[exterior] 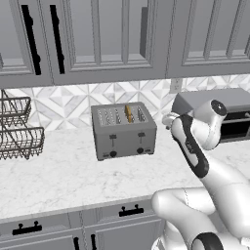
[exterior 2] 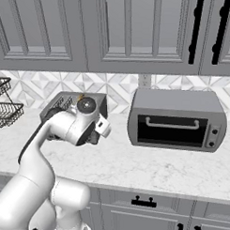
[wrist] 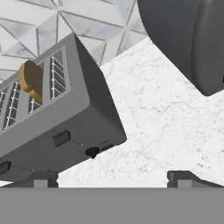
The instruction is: Start the toaster. Once the lever pops up, take the bread to the plate on the dining counter.
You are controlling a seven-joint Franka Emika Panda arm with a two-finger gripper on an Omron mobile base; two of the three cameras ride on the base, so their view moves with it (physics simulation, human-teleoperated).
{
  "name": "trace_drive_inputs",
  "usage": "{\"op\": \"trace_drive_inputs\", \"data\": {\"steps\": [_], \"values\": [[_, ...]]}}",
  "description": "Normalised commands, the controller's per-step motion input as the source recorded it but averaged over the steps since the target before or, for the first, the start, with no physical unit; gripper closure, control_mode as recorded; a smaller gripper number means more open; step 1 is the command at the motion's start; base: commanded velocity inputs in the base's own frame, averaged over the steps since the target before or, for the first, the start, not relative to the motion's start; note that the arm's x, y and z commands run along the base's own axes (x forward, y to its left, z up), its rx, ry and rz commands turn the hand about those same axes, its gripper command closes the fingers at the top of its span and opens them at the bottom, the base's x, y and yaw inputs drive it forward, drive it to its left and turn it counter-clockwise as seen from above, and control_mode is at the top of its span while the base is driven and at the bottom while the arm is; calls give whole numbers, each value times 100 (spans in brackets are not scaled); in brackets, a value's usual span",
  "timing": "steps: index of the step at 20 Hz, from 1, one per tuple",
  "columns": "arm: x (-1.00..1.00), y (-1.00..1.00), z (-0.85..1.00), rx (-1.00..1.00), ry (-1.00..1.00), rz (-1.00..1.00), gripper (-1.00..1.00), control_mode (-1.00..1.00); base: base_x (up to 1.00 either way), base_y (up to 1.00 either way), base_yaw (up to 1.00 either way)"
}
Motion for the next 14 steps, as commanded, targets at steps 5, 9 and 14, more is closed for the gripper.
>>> {"op": "trace_drive_inputs", "data": {"steps": [5,9,14], "values": [[0,38,1,-26,-5,0,-100,-100,0,0,0],[0,72,15,-19,-2,4,-100,-100,0,0,0],[7,59,21,-19,-6,9,-100,-100,0,0,0]]}}
